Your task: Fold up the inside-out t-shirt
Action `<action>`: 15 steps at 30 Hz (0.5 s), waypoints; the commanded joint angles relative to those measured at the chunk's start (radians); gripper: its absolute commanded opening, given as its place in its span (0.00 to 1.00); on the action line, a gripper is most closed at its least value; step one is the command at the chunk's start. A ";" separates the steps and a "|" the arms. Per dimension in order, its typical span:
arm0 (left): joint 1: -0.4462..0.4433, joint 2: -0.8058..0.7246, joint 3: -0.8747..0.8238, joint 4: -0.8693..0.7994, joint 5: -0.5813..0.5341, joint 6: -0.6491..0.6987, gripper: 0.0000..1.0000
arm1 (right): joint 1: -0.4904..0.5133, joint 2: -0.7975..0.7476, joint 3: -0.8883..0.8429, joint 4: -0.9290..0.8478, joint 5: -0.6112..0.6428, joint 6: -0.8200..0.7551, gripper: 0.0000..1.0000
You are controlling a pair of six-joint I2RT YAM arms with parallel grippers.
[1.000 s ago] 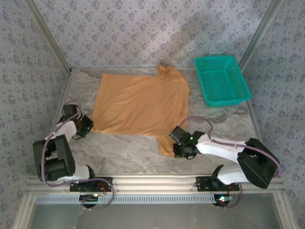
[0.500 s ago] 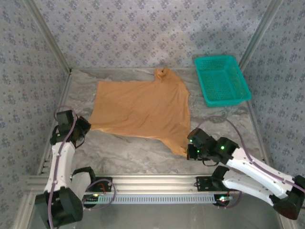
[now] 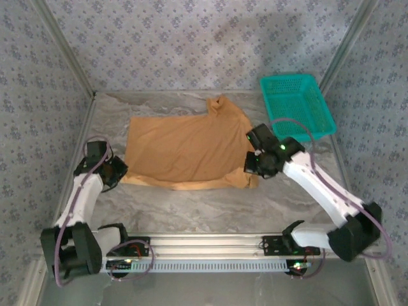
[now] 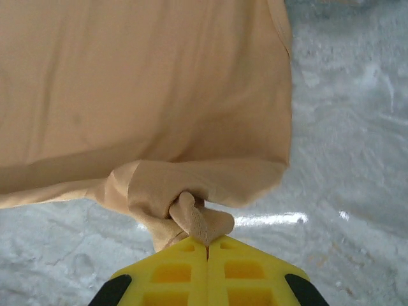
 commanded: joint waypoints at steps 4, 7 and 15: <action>-0.007 0.158 0.130 0.089 -0.059 0.038 0.00 | -0.054 0.219 0.176 0.039 0.037 -0.136 0.00; -0.007 0.230 0.174 0.105 -0.064 0.045 0.00 | -0.084 0.282 0.234 0.050 0.041 -0.154 0.00; -0.016 0.385 0.285 0.108 -0.068 0.062 0.00 | -0.161 0.397 0.351 0.062 0.026 -0.185 0.00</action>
